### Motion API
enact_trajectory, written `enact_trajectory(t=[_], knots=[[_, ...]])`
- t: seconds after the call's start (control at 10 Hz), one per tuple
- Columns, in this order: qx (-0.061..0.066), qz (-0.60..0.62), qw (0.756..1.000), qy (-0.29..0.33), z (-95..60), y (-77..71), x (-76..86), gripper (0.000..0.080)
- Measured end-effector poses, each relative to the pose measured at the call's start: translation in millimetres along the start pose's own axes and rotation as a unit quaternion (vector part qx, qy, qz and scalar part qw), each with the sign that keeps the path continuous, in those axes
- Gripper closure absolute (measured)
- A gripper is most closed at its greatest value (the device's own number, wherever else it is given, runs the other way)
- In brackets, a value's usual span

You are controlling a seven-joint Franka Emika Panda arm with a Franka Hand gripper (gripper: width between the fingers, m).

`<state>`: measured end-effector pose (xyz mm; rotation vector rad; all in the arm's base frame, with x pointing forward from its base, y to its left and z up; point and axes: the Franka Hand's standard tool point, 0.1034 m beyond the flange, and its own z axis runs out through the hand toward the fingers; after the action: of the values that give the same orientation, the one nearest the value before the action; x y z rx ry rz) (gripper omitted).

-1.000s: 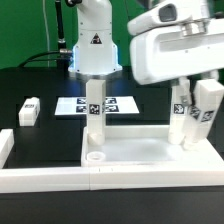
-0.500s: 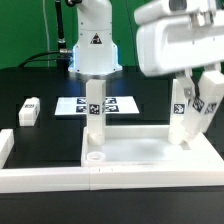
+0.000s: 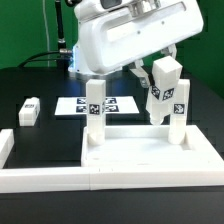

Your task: Assemble desk

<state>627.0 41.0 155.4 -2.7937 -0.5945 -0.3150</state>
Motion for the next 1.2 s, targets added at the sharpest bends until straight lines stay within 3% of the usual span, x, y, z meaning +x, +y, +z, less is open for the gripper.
enact_trajectory(t=[0.3, 0.5, 0.6, 0.7, 0.9, 1.2], knots=[[0.001, 0.001, 1.0, 0.002, 0.5, 1.7, -0.8, 0.0509], [0.026, 0.014, 0.999, 0.038, -3.6, -3.1, 8.2, 0.0509], [0.022, 0.018, 0.998, 0.064, -3.3, -0.7, 11.4, 0.0509], [0.006, 0.033, 0.996, 0.082, 0.2, 0.1, 13.2, 0.0509], [-0.041, 0.041, 0.993, 0.105, 13.3, -0.5, 15.8, 0.0509], [-0.047, 0.034, 0.994, 0.087, 16.4, 2.0, 11.6, 0.0509]])
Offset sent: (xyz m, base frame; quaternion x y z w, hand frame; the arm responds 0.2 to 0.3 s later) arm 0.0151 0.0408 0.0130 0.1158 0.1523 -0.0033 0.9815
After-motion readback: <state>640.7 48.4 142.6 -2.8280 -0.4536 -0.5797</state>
